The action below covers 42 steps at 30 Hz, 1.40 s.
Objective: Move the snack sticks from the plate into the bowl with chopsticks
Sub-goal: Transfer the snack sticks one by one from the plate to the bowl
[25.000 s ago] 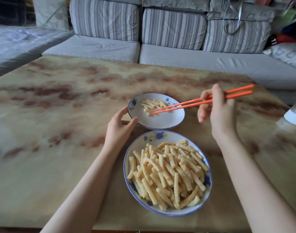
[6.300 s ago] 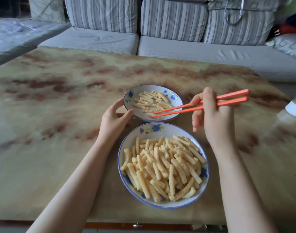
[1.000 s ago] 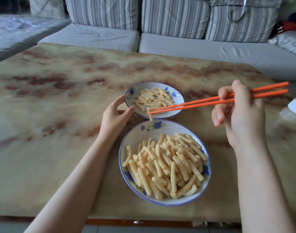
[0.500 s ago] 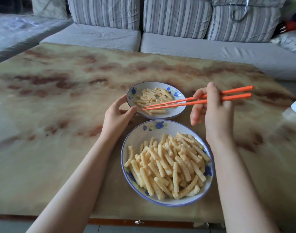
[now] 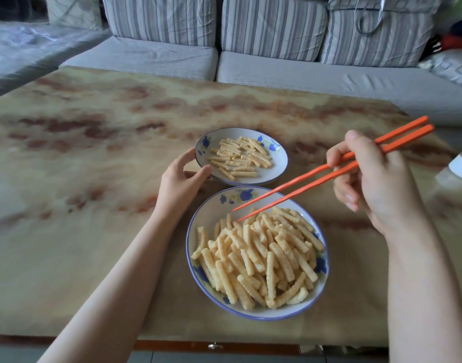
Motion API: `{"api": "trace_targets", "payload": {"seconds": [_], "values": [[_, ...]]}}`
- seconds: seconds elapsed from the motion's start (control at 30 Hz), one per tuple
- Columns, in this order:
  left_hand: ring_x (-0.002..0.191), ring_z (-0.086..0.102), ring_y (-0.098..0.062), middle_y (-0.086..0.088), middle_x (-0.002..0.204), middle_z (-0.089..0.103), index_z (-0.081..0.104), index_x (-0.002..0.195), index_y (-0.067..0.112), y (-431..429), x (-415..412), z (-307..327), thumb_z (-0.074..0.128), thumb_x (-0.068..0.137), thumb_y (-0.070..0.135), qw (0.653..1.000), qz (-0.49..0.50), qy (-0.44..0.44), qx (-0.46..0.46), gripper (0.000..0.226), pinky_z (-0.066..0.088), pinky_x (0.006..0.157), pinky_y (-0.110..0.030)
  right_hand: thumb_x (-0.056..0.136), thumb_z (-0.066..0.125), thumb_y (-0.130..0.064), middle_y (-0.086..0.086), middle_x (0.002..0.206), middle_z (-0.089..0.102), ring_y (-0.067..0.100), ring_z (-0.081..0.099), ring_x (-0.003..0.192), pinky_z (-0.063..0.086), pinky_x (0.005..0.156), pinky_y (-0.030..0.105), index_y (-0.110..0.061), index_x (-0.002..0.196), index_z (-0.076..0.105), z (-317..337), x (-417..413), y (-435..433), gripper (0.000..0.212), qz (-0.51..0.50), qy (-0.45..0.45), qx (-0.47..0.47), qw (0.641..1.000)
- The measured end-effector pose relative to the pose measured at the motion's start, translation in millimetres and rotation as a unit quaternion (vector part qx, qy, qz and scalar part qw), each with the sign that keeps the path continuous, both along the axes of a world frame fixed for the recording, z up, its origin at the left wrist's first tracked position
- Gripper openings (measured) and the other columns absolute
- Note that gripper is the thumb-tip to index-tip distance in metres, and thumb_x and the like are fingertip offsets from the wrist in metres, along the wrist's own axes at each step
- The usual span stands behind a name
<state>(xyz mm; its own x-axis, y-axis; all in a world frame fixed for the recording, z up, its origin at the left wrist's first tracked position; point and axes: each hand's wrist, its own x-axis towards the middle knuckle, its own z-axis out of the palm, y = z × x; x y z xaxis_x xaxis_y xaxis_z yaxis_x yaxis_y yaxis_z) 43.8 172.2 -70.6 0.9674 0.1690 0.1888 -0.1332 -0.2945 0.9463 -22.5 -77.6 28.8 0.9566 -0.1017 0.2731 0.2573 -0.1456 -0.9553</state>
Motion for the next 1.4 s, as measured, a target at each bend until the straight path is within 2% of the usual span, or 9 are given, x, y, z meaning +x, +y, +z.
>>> {"api": "trace_targets", "payload": {"seconds": [0.13, 0.27, 0.37, 0.6, 0.77, 1.0, 1.2, 1.3, 1.4], "values": [[0.075, 0.069, 0.005, 0.019, 0.109, 0.067, 0.058, 0.134, 0.024, 0.8, 0.2, -0.7, 0.067, 0.090, 0.021, 1.000, 0.000, 0.006, -0.006, 0.045, 0.051, 0.065, -0.009, 0.103, 0.034, -0.024, 0.003, 0.031, 0.031, 0.017, 0.025, 0.026, 0.021, 0.034, 0.019, -0.009, 0.064, 0.054, -0.4, 0.8, 8.6, 0.047, 0.029, 0.018, -0.026, 0.999], [0.080, 0.073, -0.012, 0.003, 0.112, 0.072, 0.057, 0.135, 0.025, 1.3, 1.5, -2.7, 0.067, 0.090, 0.022, 1.000, -0.003, 0.016, -0.019, 0.047, 0.057, 0.069, -0.019, 0.103, 0.033, -0.025, 0.003, 0.031, 0.032, 0.017, 0.026, 0.026, 0.023, 0.035, 0.019, -0.015, 0.061, 0.058, 0.6, 1.8, 15.1, 0.050, 0.063, 0.019, -0.024, 0.998], [0.080, 0.073, -0.013, 0.004, 0.105, 0.074, 0.057, 0.135, 0.026, 0.6, 0.5, -1.7, 0.067, 0.090, 0.022, 1.000, -0.003, 0.017, -0.021, 0.046, 0.059, 0.072, -0.023, 0.103, 0.034, -0.025, 0.003, 0.032, 0.033, 0.018, 0.026, 0.027, 0.024, 0.035, 0.018, -0.013, 0.061, 0.056, 2.4, 0.4, 12.6, 0.049, 0.046, 0.013, -0.016, 0.999], [0.084, 0.072, -0.010, 0.011, 0.116, 0.069, 0.058, 0.135, 0.023, -0.2, 0.0, 0.3, 0.067, 0.090, 0.021, 1.000, 0.001, 0.010, -0.025, 0.046, 0.054, 0.066, -0.012, 0.103, 0.035, -0.024, 0.004, 0.034, 0.032, 0.014, 0.026, 0.025, 0.022, 0.034, 0.016, -0.009, 0.061, 0.052, 9.5, -6.6, 2.4, 0.048, 0.002, -0.012, 0.055, 0.998], [0.081, 0.073, -0.013, 0.006, 0.115, 0.071, 0.057, 0.135, 0.024, 0.6, 0.0, -0.3, 0.067, 0.090, 0.022, 1.000, -0.002, 0.013, -0.026, 0.046, 0.058, 0.069, -0.019, 0.102, 0.037, -0.029, 0.004, 0.034, 0.033, 0.018, 0.028, 0.025, 0.022, 0.033, 0.018, -0.010, 0.062, 0.051, 9.4, -10.5, 6.8, 0.047, 0.034, 0.024, -0.004, 0.999], [0.078, 0.073, -0.012, 0.004, 0.104, 0.074, 0.058, 0.133, 0.027, 0.9, 1.1, -1.8, 0.067, 0.090, 0.022, 1.000, -0.003, 0.016, -0.026, 0.045, 0.059, 0.075, -0.027, 0.102, 0.040, -0.027, 0.027, 0.061, 0.044, 0.021, 0.034, 0.028, 0.025, 0.036, 0.023, -0.019, 0.053, 0.059, 6.1, -6.3, 13.4, 0.053, 0.017, 0.009, -0.014, 1.000], [0.077, 0.072, -0.010, 0.012, 0.099, 0.072, 0.058, 0.133, 0.024, 0.4, 1.9, -2.0, 0.067, 0.090, 0.020, 1.000, 0.000, 0.010, -0.022, 0.045, 0.052, 0.062, -0.011, 0.102, 0.038, -0.020, 0.013, 0.054, 0.046, 0.018, 0.037, 0.027, 0.025, 0.036, 0.024, -0.020, 0.048, 0.059, 8.0, -3.9, 11.1, 0.058, -0.042, -0.035, 0.064, 0.996], [0.079, 0.073, -0.011, 0.009, 0.105, 0.072, 0.057, 0.135, 0.024, 0.9, 1.8, -1.9, 0.067, 0.090, 0.021, 1.000, 0.000, 0.008, -0.019, 0.046, 0.054, 0.065, -0.014, 0.102, 0.037, -0.019, 0.002, 0.045, 0.049, 0.016, 0.038, 0.027, 0.024, 0.037, 0.028, -0.022, 0.048, 0.059, 6.1, -1.5, 12.2, 0.059, -0.077, -0.055, 0.101, 0.990], [0.081, 0.072, -0.010, 0.022, 0.101, 0.067, 0.057, 0.135, 0.023, 0.5, 1.5, -1.5, 0.067, 0.090, 0.020, 1.000, 0.000, 0.003, -0.012, 0.046, 0.055, 0.066, -0.014, 0.103, 0.036, -0.020, 0.000, 0.041, 0.048, 0.016, 0.039, 0.027, 0.025, 0.037, 0.026, -0.020, 0.056, 0.055, -1.4, 4.5, 15.9, 0.050, -0.111, -0.058, 0.110, 0.986]]}}
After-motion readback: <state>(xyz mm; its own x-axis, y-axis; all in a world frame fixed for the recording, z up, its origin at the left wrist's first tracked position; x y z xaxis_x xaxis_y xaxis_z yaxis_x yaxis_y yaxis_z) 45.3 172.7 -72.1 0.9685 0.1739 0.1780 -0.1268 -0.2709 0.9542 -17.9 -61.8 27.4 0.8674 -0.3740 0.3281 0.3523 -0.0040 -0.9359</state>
